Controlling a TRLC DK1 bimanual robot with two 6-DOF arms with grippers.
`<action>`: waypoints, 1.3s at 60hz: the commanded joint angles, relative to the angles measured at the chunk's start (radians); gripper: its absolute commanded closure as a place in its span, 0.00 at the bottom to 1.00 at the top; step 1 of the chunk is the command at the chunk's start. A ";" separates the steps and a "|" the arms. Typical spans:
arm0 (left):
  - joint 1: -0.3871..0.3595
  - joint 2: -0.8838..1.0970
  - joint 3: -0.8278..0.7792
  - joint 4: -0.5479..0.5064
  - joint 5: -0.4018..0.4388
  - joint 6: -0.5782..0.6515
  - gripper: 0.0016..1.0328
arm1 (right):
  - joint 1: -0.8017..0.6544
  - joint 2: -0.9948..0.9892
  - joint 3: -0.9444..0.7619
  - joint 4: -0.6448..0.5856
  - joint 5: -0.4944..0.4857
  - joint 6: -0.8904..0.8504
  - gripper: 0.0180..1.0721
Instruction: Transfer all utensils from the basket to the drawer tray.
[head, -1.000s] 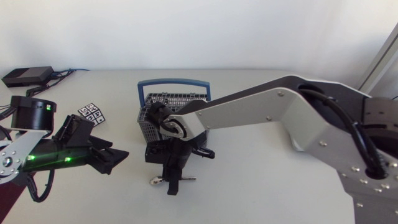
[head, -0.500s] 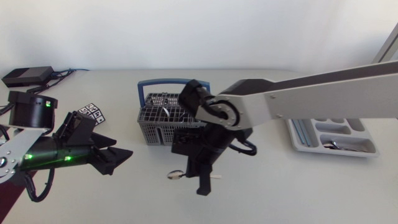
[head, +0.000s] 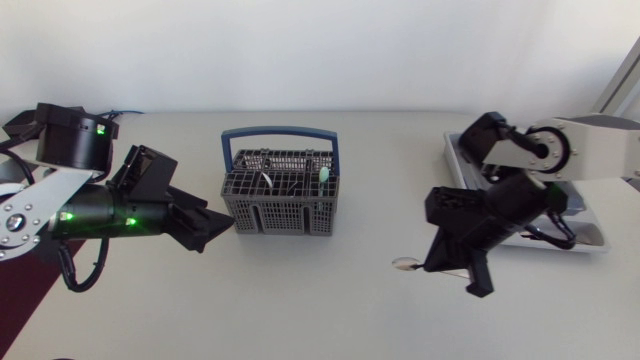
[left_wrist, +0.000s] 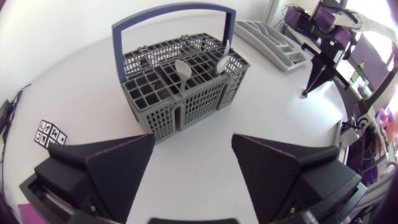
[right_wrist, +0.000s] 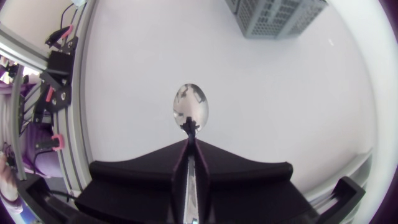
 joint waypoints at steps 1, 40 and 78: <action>-0.018 0.037 0.059 0.014 -0.019 -0.027 0.17 | -0.107 -0.017 -0.022 -0.033 -0.007 -0.148 0.91; -0.109 0.115 0.154 0.018 -0.131 -0.070 0.17 | -0.770 0.350 0.336 -0.058 -0.003 -0.666 0.91; -0.107 0.127 0.188 0.022 -0.157 -0.073 0.16 | -0.803 0.583 0.438 0.237 0.111 -0.692 0.73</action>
